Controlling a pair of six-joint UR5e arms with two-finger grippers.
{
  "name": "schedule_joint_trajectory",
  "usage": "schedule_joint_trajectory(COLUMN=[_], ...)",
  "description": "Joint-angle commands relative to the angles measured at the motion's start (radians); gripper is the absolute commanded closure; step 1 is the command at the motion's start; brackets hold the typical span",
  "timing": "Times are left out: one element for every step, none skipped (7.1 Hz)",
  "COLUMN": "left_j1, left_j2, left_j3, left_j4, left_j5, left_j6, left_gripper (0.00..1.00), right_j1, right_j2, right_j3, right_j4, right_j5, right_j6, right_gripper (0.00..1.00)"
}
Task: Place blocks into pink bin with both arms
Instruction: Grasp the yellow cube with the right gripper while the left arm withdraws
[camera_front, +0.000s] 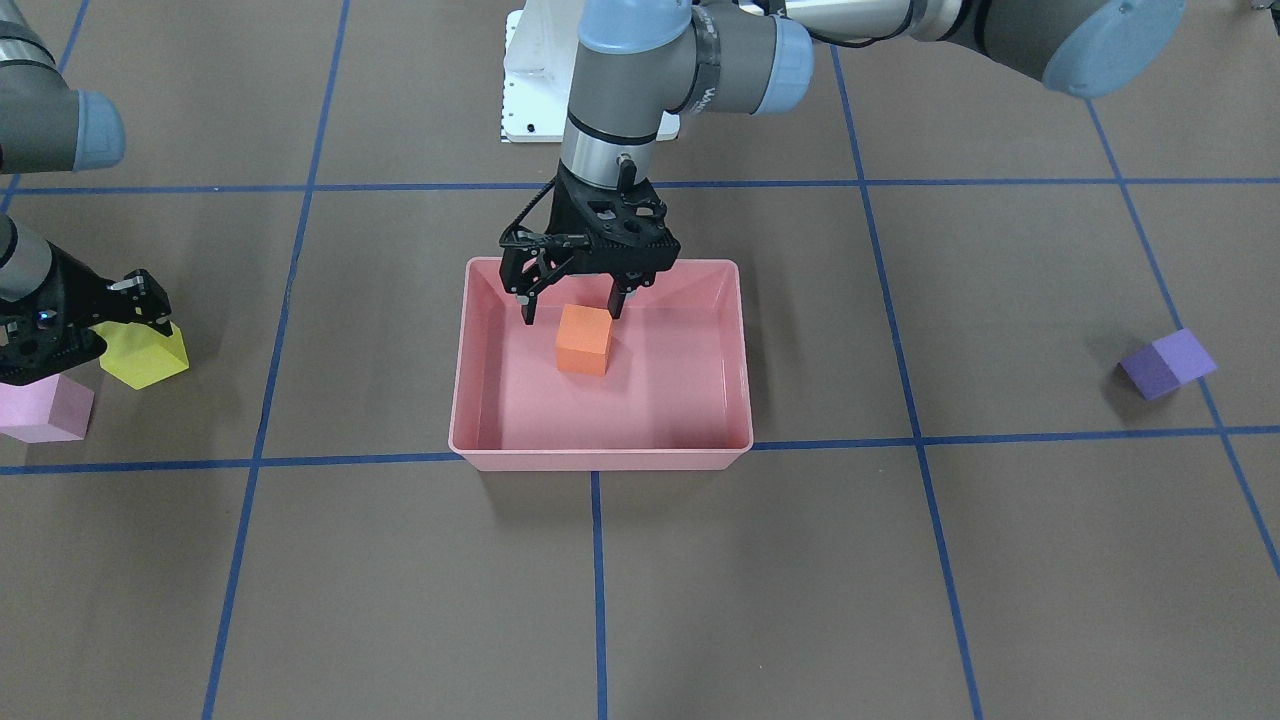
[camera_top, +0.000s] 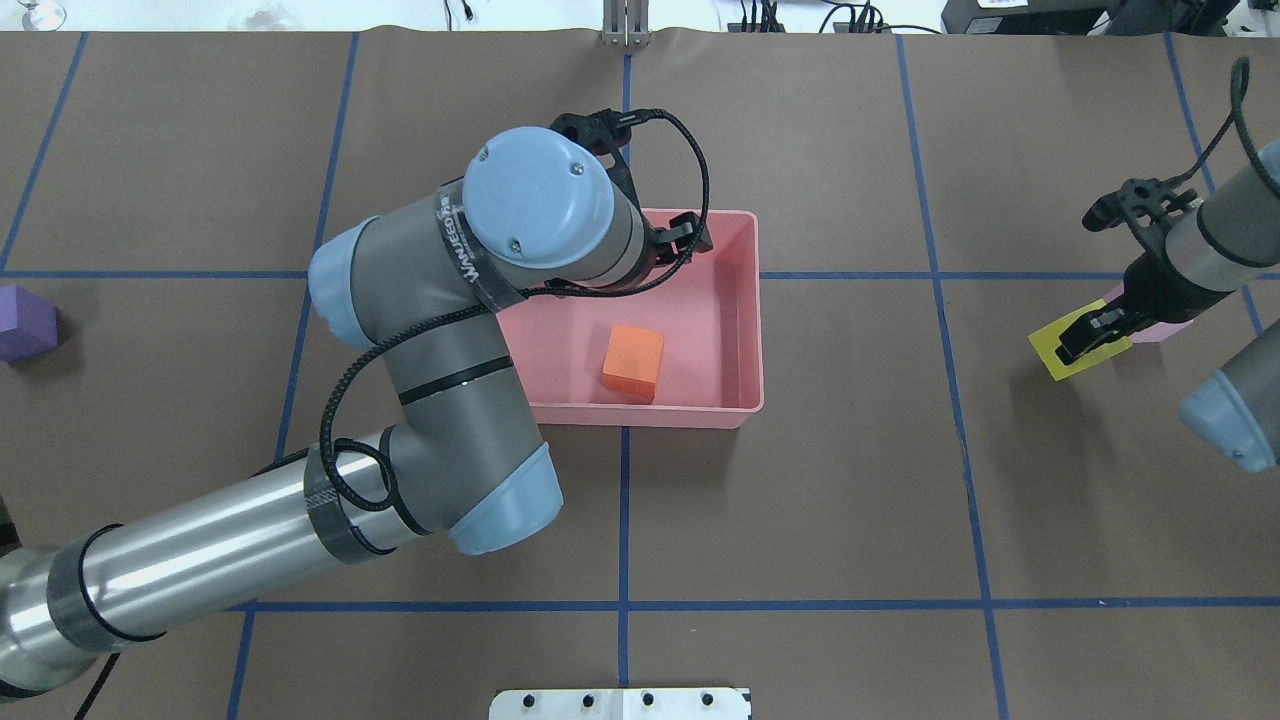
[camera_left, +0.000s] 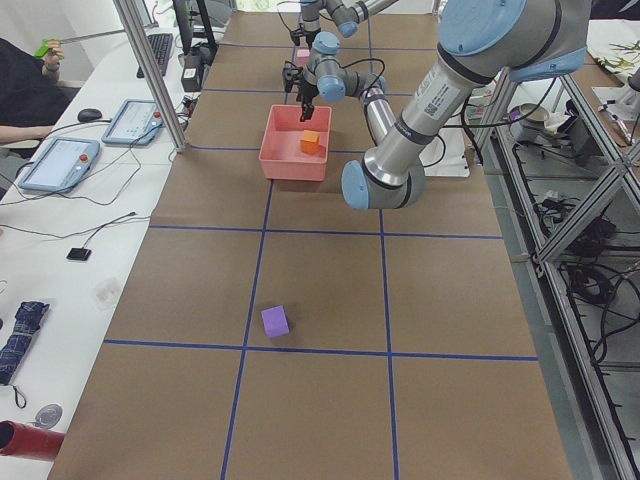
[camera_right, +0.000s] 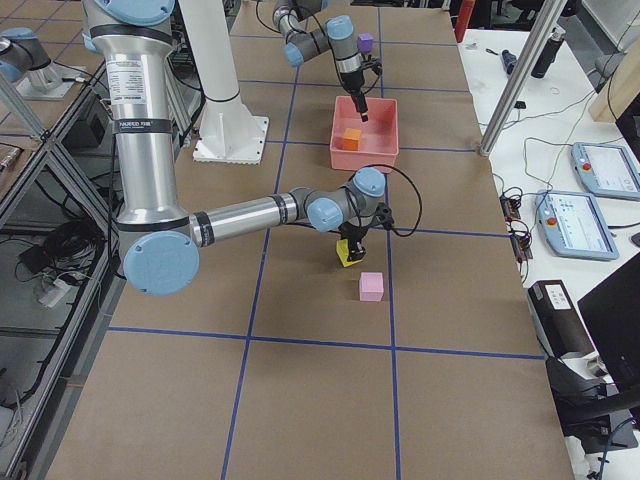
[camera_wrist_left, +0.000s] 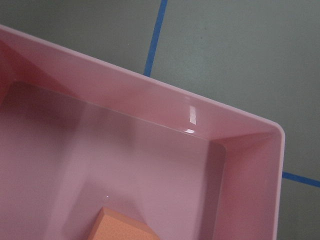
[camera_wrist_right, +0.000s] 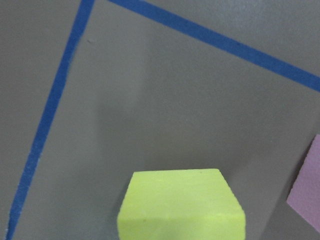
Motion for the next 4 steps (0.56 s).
schedule_joint_trajectory(left_j1=[-0.103, -0.198, -0.290, -0.388], left_j2=[0.093, 0.188, 0.309, 0.409], left_j3=[-0.064, -0.107, -0.156, -0.177], left_j4=[0.021, 0.020, 0.014, 0.009], left_j5=[-0.077, -0.202, -0.303, -0.388], left_j6=[0.163, 0.278, 0.425, 0.595], left_gripper=[0.00, 0.00, 0.00, 0.00], right_j1=[0.113, 0.147, 0.148, 0.114], right_j2=[0.040, 0.096, 0.177, 0.271], right_j3=[0.027, 0.032, 0.052, 0.050], right_j4=[-0.008, -0.068, -0.130, -0.130], right_j5=[0.126, 0.170, 0.182, 0.182], right_j6=[0.009, 0.011, 0.134, 0.313], right_gripper=[1.00, 1.00, 1.00, 1.00])
